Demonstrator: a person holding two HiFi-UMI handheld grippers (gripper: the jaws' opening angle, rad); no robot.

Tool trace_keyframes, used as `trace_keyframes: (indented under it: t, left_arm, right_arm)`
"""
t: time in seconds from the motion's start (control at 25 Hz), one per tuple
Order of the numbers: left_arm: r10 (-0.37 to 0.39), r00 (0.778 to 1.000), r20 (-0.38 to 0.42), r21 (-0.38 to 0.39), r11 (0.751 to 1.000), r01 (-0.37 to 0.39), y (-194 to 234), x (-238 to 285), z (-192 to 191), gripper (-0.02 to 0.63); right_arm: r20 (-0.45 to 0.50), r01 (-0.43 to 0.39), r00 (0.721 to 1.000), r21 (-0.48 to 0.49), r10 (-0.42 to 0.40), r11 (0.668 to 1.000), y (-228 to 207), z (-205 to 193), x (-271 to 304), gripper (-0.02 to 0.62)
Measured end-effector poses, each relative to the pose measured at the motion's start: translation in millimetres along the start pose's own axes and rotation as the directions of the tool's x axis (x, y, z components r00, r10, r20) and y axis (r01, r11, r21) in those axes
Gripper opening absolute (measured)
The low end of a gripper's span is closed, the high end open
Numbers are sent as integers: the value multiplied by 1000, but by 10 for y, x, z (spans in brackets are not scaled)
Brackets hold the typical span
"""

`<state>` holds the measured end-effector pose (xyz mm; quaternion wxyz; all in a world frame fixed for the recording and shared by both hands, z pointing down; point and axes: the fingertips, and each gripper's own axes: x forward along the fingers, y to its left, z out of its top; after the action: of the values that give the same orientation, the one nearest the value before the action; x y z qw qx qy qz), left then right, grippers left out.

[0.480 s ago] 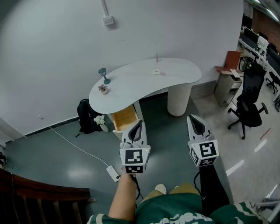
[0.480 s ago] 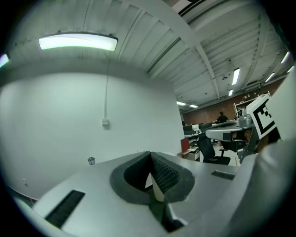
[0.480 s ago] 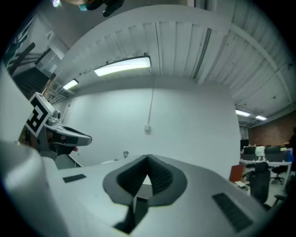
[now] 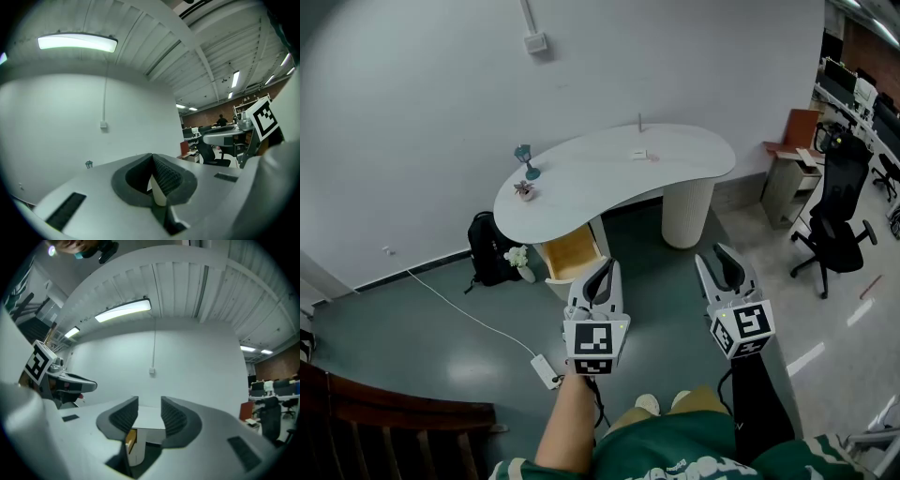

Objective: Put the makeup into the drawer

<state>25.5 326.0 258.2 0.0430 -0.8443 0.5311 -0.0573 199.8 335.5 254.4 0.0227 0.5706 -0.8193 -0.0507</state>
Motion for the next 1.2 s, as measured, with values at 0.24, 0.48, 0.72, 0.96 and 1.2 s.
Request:
trace_keyframes:
  t: [0.24, 0.48, 0.72, 0.96, 1.2]
  left_arm:
    - [-15, 1000, 3, -18, 1000, 15, 17, 132, -24, 0]
    - [-1, 1000, -8, -22, 1000, 1, 54, 375, -74, 0]
    - [7, 1000, -15, -39, 999, -8, 141, 893, -75, 0]
    - [22, 999, -25, -47, 999, -23, 125, 1661, -54, 0]
    - [50, 999, -20, -46, 998, -51, 135, 2467, 54, 0]
  right_arm:
    - [-7, -12, 1000, -8, 12, 1000, -49, -78, 82, 226]
    - [-2, -5, 1000, 25, 5, 1000, -264, -174, 264, 242]
    - [16, -16, 1000, 38, 16, 999, -585, -237, 667, 261]
    - [23, -33, 999, 58, 31, 998, -1168, -341, 1223, 267]
    - [51, -75, 996, 59, 72, 995, -1743, -310, 1832, 275]
